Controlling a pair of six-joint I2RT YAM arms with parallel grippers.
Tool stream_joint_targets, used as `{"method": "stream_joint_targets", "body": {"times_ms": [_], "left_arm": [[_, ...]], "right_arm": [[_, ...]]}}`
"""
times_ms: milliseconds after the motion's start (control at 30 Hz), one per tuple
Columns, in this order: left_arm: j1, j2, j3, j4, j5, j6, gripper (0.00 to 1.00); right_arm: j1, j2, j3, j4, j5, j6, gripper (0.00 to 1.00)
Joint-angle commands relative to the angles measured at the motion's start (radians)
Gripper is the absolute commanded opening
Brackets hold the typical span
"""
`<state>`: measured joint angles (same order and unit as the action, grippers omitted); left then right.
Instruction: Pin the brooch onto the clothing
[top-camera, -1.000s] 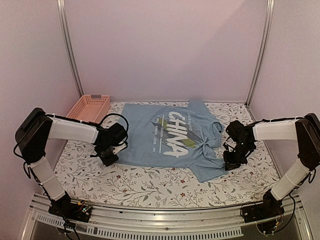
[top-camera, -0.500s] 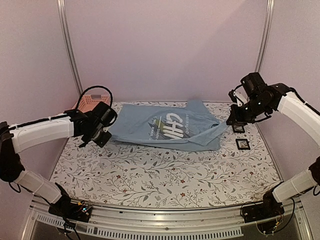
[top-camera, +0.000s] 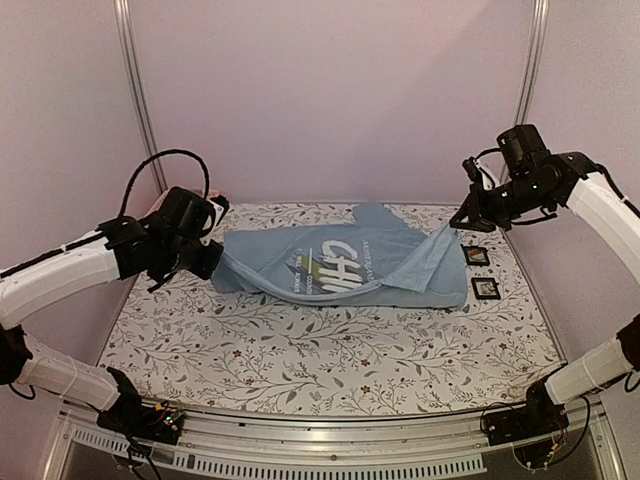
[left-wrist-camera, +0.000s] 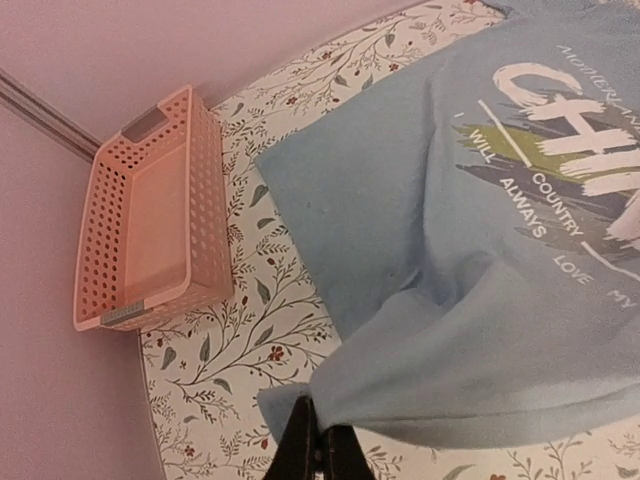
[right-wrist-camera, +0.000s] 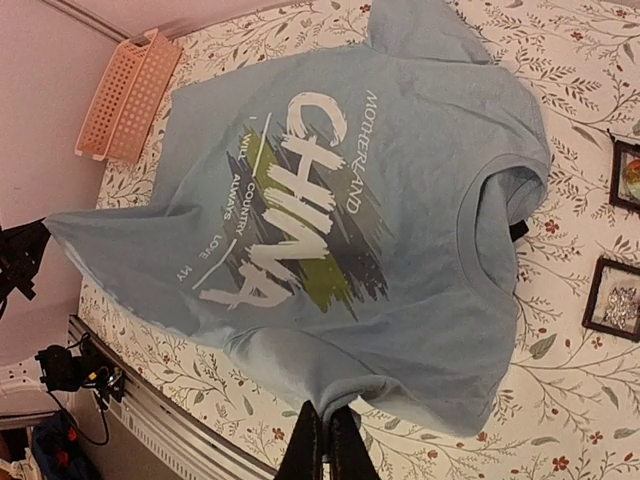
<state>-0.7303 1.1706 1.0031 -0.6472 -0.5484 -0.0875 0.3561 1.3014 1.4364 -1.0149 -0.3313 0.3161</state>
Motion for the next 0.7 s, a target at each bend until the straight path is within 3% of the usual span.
{"method": "stream_joint_targets", "body": {"times_ms": [0, 167, 233, 400, 533, 667], "left_arm": [[0.211, 0.24, 0.165, 0.245, 0.014, 0.15, 0.0], [0.293, 0.494, 0.501, 0.445, -0.128, 0.384, 0.0], [0.301, 0.557, 0.677, 0.486, -0.158, 0.482, 0.0], [0.302, 0.644, 0.985, 0.626, -0.135, 0.763, 0.0], [0.301, 0.662, 1.043, 0.631, -0.144, 0.902, 0.0], [0.288, 0.581, 0.917, 0.573, -0.167, 0.838, 0.0]], "right_arm": [[-0.088, 0.285, 0.279, 0.221, -0.029, -0.084, 0.0], [-0.129, 0.635, 0.857, 0.344, 0.073, -0.131, 0.0], [-0.154, 0.706, 1.074, 0.42, 0.069, -0.108, 0.0], [-0.233, 0.596, 0.998, 0.818, 0.079, -0.006, 0.0], [-0.249, 0.523, 0.985, 0.826, 0.065, -0.054, 0.0], [-0.248, 0.433, 0.83, 0.716, -0.013, -0.091, 0.0]]}}
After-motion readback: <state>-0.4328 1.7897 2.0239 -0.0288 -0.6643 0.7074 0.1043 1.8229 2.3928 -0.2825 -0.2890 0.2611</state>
